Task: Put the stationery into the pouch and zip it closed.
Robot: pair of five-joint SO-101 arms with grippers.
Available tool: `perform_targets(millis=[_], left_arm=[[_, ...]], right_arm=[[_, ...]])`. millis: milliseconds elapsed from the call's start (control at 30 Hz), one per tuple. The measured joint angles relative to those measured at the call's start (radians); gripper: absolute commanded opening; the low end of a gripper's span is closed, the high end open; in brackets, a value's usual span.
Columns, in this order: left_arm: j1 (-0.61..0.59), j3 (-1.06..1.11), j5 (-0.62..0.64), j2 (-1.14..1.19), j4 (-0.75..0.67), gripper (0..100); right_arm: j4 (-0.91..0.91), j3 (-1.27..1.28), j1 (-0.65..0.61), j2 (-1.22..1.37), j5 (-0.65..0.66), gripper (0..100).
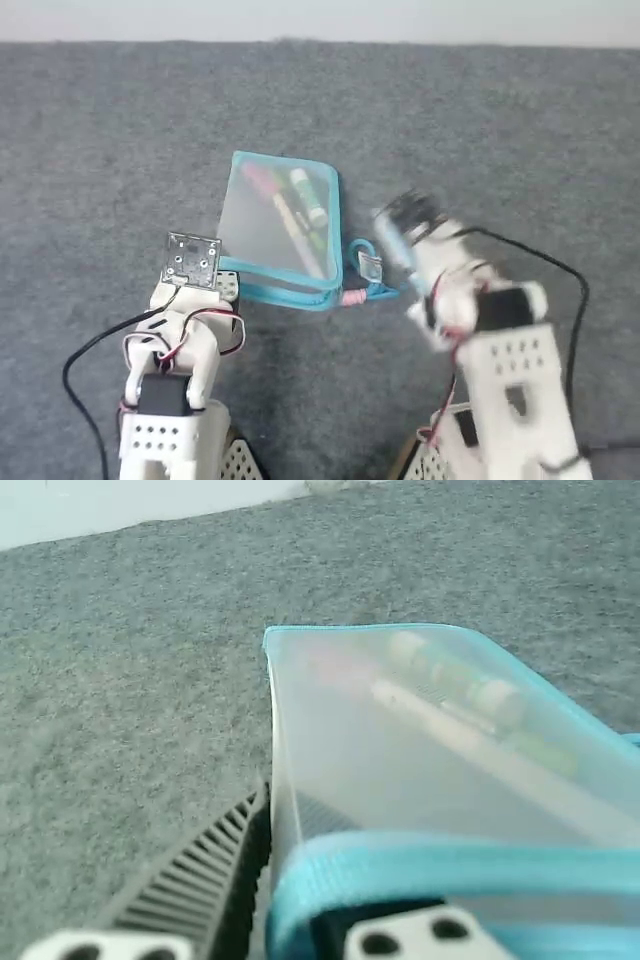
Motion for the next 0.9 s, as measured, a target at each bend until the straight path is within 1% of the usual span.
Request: perform_targets(millis=[100,200,300,433,600,733,900], left_arm=[[-0.002,0.012,0.0,0.0,0.0,1],[-0.002,0.017,0.0,0.0,0.0,1],[-0.002,0.017,0.0,0.0,0.0,1],[-0.002,0.017,0.0,0.0,0.0,1],[-0.002,0.017,0.0,0.0,0.0,1],[-0.002,0.017,0.0,0.0,0.0,1],[-0.002,0.017,0.0,0.0,0.0,1]], right_arm=[[0.043,0.0,-0.132,-0.103,0.037,0.6],[0.091,0.0,-0.275,-0.138,0.066,0.6],[0.107,0.0,-0.344,-0.138,0.08,0.6],[0.114,0.0,-0.362,-0.11,0.115,0.6],[0.11,0.0,-0.362,-0.003,0.115,0.6],[0.066,-0.058,-0.364,0.124,0.055,0.6],[0.049,-0.216,-0.365,0.334,-0.049,0.6]])
